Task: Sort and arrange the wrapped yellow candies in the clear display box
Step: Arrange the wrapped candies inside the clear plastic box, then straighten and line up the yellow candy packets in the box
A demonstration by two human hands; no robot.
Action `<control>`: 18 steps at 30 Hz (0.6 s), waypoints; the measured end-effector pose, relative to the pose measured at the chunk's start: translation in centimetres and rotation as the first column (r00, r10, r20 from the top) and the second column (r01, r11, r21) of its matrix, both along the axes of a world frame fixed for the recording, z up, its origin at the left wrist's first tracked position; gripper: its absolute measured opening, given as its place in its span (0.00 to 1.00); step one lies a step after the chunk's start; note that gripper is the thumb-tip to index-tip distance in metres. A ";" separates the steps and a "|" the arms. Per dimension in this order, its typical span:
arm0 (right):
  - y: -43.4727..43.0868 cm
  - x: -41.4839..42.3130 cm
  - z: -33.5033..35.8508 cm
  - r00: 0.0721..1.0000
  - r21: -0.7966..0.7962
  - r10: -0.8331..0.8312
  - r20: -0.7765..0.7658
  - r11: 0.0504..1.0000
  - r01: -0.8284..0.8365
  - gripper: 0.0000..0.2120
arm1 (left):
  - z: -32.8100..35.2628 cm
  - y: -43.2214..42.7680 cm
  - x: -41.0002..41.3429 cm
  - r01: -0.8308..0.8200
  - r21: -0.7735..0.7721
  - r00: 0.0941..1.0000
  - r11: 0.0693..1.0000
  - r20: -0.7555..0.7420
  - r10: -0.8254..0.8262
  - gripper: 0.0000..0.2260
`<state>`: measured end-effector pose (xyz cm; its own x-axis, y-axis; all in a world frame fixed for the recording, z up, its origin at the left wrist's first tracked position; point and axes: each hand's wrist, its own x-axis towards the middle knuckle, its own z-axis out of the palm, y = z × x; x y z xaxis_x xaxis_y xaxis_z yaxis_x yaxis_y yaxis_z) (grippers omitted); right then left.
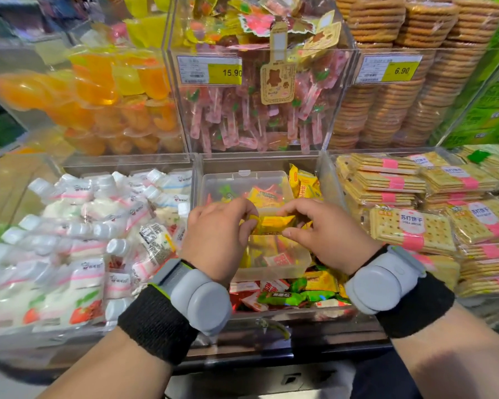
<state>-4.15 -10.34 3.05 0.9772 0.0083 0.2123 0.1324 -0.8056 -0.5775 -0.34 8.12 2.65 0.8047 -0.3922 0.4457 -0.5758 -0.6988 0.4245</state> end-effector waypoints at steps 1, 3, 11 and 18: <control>0.5 0.2 -0.1 1.000 0.003 0.008 -0.006 1.000 -0.008 0.13 | -0.1 0.5 0.2 -0.013 -0.001 1.000 1.000 0.002 0.013 0.03; 1.2 0.5 -0.1 1.000 0.012 0.017 -0.006 1.000 -0.017 0.13 | -0.1 1.2 0.6 -0.029 0.009 1.000 1.000 0.003 0.029 0.03; 3.7 1.7 -0.7 0.998 0.077 0.065 -0.021 0.995 -0.063 0.10 | -0.8 4.0 1.8 -0.112 0.081 0.994 0.990 0.015 0.111 0.05; 5.0 2.8 -1.5 0.995 0.101 0.079 -0.054 0.992 -0.074 0.07 | -1.4 5.1 2.3 -0.155 0.169 0.988 0.973 0.003 0.157 0.07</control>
<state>-1.35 -5.36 1.55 0.9851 0.0652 0.1593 0.1556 -0.7330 -0.6622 1.98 13.21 1.22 0.8661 -0.3301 0.3754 -0.4503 -0.8414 0.2988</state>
